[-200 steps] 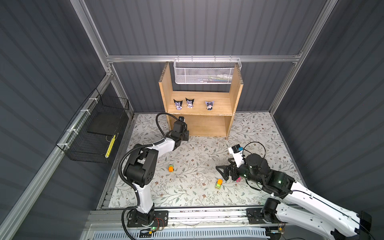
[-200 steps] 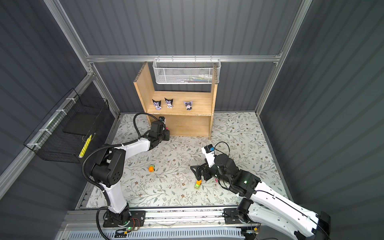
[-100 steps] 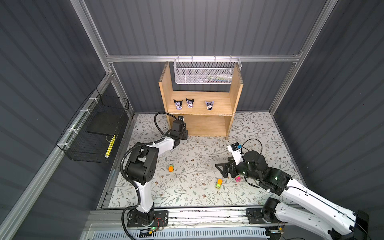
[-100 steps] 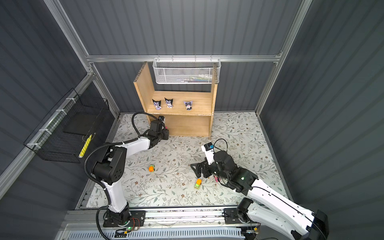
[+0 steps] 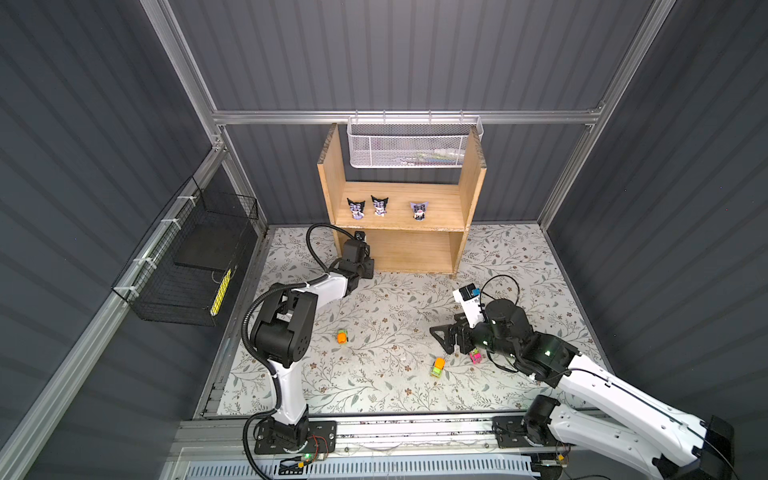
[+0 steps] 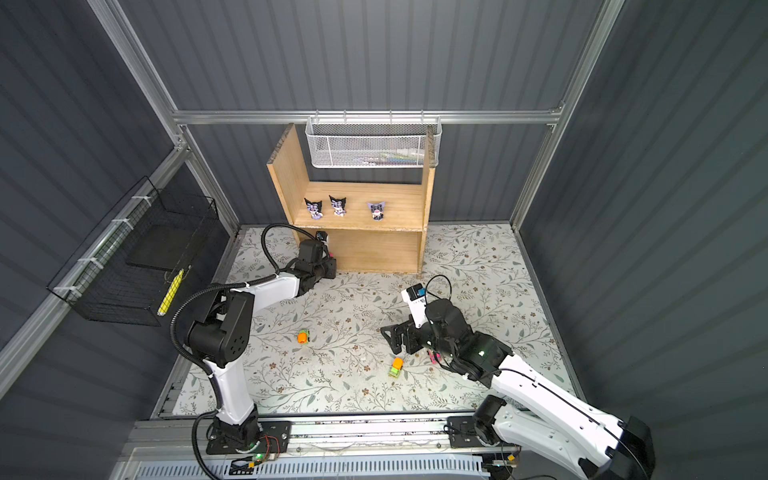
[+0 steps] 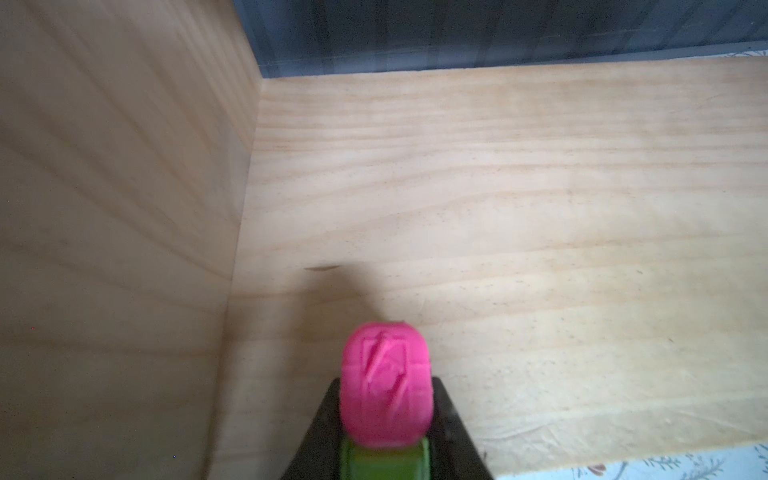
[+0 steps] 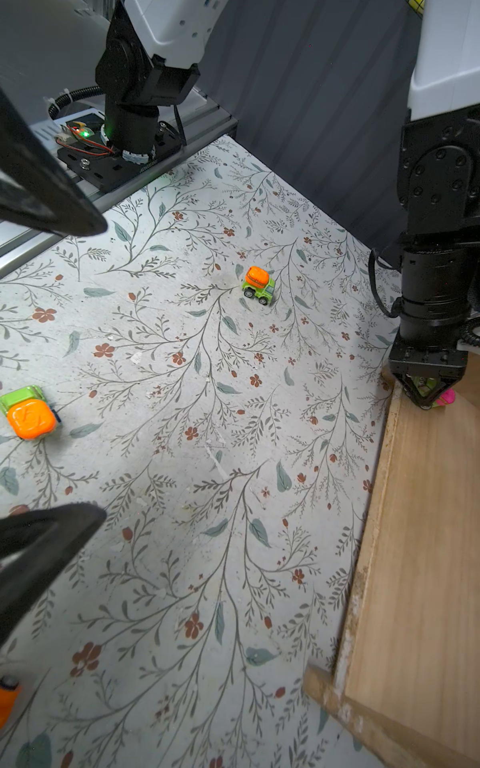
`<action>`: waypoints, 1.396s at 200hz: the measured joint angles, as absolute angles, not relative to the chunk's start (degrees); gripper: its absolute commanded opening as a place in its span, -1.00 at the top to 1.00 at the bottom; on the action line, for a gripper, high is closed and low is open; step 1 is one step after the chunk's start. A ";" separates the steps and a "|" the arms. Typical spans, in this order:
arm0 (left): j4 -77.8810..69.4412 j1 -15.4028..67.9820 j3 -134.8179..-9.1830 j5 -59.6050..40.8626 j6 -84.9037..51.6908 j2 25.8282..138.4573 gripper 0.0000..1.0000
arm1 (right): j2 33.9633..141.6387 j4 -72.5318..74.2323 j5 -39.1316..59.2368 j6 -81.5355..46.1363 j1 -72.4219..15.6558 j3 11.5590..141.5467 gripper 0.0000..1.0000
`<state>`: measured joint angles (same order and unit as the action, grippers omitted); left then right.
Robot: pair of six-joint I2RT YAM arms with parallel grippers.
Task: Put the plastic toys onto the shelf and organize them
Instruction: 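Lift the pink-topped car with the left gripper and carry it into the lower compartment, then lower the pink-topped car onto the lower shelf and open the left gripper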
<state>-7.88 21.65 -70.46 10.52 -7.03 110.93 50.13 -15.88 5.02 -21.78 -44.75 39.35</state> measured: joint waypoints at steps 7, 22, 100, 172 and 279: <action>-7.95 21.58 -70.57 10.44 -7.03 111.02 0.43 | 50.33 -15.88 5.02 -21.76 -44.75 39.35 -0.98; -8.19 21.52 -70.67 10.39 -7.03 111.15 0.35 | 50.43 -15.88 5.19 -21.63 -44.62 39.35 -0.98; -8.64 20.91 -70.67 10.22 -7.25 111.24 -0.28 | 51.16 -15.84 6.02 -21.61 -44.29 39.92 -0.98; -8.84 20.88 -70.67 8.88 -7.68 111.24 -0.36 | 50.46 -15.86 6.07 -21.61 -44.23 39.99 -0.98; -7.70 20.88 -67.77 6.57 -9.45 105.34 -0.51 | 46.83 -15.94 6.02 -22.04 -44.21 39.99 -0.98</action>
<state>-7.70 20.88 -67.77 6.57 -9.45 105.34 46.83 -15.94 6.02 -22.04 -44.21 39.99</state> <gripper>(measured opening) 0.753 0.988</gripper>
